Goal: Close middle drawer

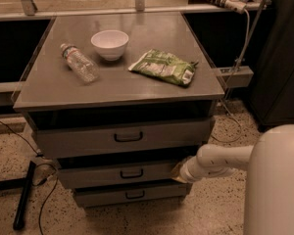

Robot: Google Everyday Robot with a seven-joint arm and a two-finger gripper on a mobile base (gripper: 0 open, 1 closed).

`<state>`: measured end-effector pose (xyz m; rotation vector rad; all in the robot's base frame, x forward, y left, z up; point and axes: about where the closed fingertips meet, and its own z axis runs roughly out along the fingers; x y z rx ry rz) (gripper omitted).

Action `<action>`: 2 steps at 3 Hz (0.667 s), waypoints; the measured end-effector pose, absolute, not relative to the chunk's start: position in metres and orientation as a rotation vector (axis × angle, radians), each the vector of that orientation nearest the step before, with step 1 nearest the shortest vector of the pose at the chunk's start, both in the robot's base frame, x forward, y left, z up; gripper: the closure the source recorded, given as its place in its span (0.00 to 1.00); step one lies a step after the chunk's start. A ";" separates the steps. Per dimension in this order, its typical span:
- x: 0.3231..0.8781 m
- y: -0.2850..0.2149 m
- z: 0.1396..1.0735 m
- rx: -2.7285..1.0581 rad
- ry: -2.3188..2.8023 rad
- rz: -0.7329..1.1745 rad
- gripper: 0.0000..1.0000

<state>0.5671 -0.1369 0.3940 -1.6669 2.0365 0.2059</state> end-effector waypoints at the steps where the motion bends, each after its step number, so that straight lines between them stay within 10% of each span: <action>1: 0.549 -0.138 0.396 -1.668 2.027 0.241 0.40; 2: 0.504 -0.149 0.409 -1.648 2.030 0.279 0.16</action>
Offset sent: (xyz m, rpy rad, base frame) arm -0.1514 -0.0384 0.0276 0.0803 0.0794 -0.0128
